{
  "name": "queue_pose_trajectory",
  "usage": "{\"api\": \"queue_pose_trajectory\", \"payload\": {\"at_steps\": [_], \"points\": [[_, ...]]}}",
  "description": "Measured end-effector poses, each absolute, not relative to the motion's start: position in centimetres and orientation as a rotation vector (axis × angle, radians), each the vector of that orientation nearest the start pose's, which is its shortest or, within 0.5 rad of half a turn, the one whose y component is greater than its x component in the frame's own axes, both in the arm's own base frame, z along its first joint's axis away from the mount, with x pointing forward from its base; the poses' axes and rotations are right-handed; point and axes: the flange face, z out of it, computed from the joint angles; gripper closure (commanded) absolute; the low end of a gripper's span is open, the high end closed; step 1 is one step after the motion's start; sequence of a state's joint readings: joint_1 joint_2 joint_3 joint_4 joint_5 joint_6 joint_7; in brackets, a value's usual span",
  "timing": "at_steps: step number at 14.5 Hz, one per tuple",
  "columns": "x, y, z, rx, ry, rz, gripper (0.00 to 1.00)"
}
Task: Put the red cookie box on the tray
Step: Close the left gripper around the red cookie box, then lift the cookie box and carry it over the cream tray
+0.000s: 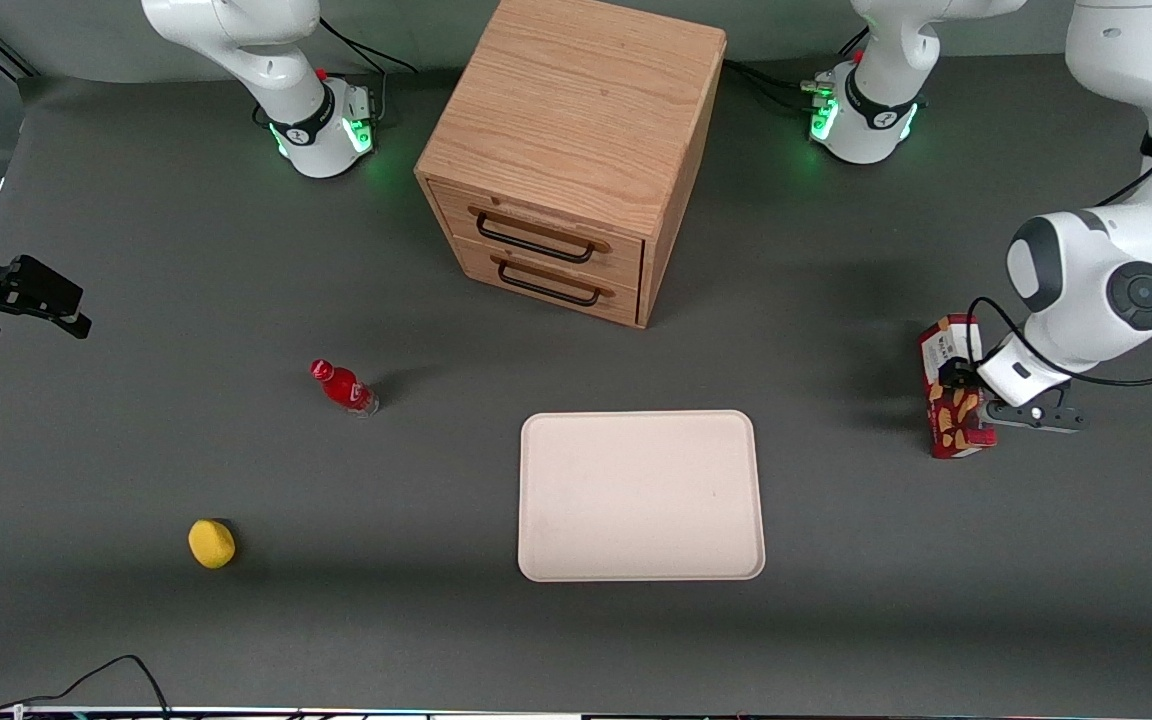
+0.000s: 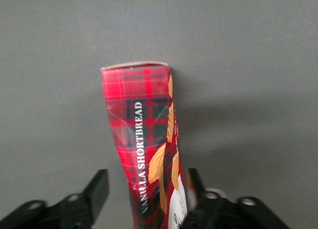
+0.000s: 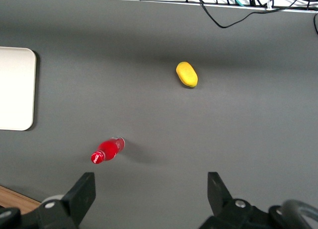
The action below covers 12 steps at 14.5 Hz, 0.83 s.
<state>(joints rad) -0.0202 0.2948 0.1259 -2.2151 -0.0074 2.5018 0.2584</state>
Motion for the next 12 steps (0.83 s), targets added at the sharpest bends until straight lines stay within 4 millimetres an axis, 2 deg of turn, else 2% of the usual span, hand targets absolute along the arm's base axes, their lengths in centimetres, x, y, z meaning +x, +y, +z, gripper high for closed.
{"api": "queue_pose_trajectory", "payload": {"at_steps": [4,8,10,12], "points": [[54.8,5.8,24.4,-3.106,0.230,0.014,1.00],[55.1,5.8,25.2,-3.118,0.215,0.009,1.00],[56.0,5.6,27.6,-3.134,0.212,0.052,1.00],[57.6,5.3,32.7,-3.162,0.204,0.133,1.00]]}}
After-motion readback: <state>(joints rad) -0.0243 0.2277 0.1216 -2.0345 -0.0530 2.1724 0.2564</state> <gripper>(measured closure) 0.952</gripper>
